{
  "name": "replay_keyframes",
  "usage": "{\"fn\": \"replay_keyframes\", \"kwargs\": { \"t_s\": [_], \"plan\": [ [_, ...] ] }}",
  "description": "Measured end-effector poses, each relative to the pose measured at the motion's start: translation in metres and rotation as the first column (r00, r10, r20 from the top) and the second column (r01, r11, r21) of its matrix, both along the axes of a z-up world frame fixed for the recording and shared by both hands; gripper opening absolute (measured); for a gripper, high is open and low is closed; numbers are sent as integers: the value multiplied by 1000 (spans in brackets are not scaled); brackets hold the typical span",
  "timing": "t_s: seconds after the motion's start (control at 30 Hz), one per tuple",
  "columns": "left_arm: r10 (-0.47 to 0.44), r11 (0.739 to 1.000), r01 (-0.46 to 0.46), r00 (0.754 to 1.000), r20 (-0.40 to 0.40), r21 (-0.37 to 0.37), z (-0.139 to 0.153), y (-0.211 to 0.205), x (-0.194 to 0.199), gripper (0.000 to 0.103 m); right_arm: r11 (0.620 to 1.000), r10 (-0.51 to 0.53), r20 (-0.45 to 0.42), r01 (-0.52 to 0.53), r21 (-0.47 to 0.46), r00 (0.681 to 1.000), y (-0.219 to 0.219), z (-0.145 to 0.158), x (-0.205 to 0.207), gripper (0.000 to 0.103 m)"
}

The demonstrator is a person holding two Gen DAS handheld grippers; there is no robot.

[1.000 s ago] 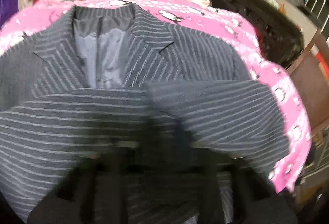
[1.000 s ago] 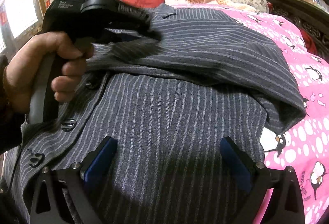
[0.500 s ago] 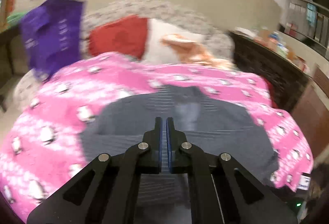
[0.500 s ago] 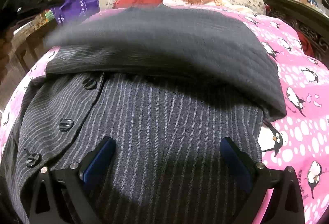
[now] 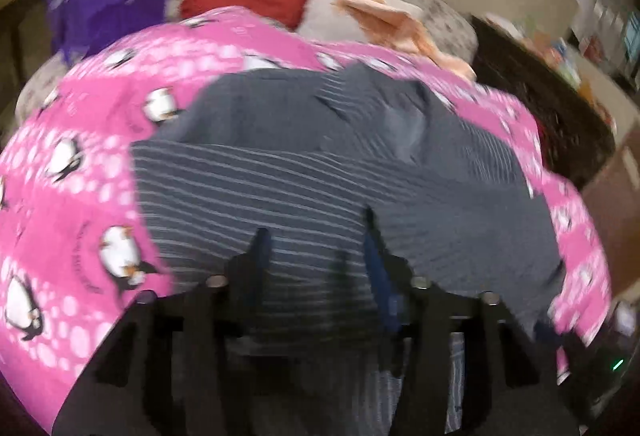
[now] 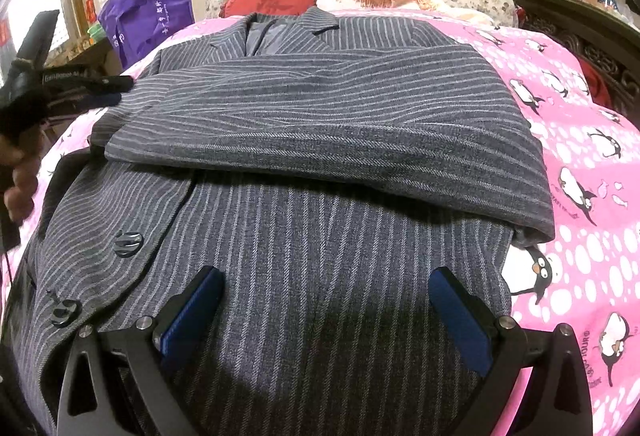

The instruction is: Fold large clothes

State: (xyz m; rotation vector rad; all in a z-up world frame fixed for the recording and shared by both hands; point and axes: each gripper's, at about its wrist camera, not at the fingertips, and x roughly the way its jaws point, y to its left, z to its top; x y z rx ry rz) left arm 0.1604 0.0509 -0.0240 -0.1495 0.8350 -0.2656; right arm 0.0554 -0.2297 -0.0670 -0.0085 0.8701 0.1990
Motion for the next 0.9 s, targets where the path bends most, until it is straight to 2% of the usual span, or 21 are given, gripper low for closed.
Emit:
{"fn": "replay_keyframes", "kwargs": {
  "t_s": [0.1,0.13,0.17,0.27,0.33,0.37,0.4,0.43,0.47,0.53,0.6,0.67,0.73,0.77,0.8,0.87,0.9],
  "plan": [
    [-62,998,63,998,-33,9,-10,-26,2,49,1000,-15,-1,15,-16,1000,-1,3,-1,99],
    [-77,997,77,996,-41,0,-13,-30,3,49,997,-58,19,59,-59,998,-3,12,-6,91],
    [-88,996,88,995,-54,-8,-16,-32,3,49,990,-93,47,98,-97,995,-7,21,-13,90],
    [-152,986,141,981,-117,-93,-28,-42,5,49,961,-166,147,193,-197,975,-23,42,-35,90],
    [-155,982,140,981,-120,-126,-28,-43,7,49,935,-207,166,245,-256,964,-37,45,-44,90],
    [-147,980,127,981,-127,-150,-28,-41,9,39,929,-226,163,263,-260,960,-46,45,-47,90],
    [-130,979,108,984,-126,-171,-27,-38,11,23,928,-247,156,280,-247,956,-55,45,-50,90],
    [-126,978,101,984,-129,-184,-25,-36,10,11,928,-267,150,296,-227,952,-63,45,-53,90],
    [-126,976,102,985,-120,-193,-23,-35,8,9,927,-289,143,314,-208,947,-71,46,-56,90],
    [-128,980,116,990,-65,-162,-10,-36,-4,8,923,-321,134,342,-176,937,-83,49,-60,90],
    [-94,985,93,996,-3,-146,7,-27,-15,8,919,-344,145,364,-149,928,-92,56,-68,90],
    [-14,989,24,998,67,-149,29,-6,-21,8,910,-368,165,391,-136,915,-101,63,-75,90],
    [63,981,-40,991,120,-189,47,25,-23,8,901,-392,173,415,-125,903,-109,67,-79,90],
    [96,981,-71,986,138,-178,53,37,-23,8,897,-404,171,426,-118,899,-114,68,-80,90],
    [128,983,-106,980,151,-150,55,47,-20,8,895,-414,164,433,-110,896,-118,69,-81,90],
    [171,979,-156,979,114,-135,45,67,-14,7,893,-418,154,436,-109,895,-121,67,-82,90],
    [199,977,-190,976,89,-100,34,73,-12,7,891,-420,153,438,-115,895,-121,67,-82,90]
  ]
}}
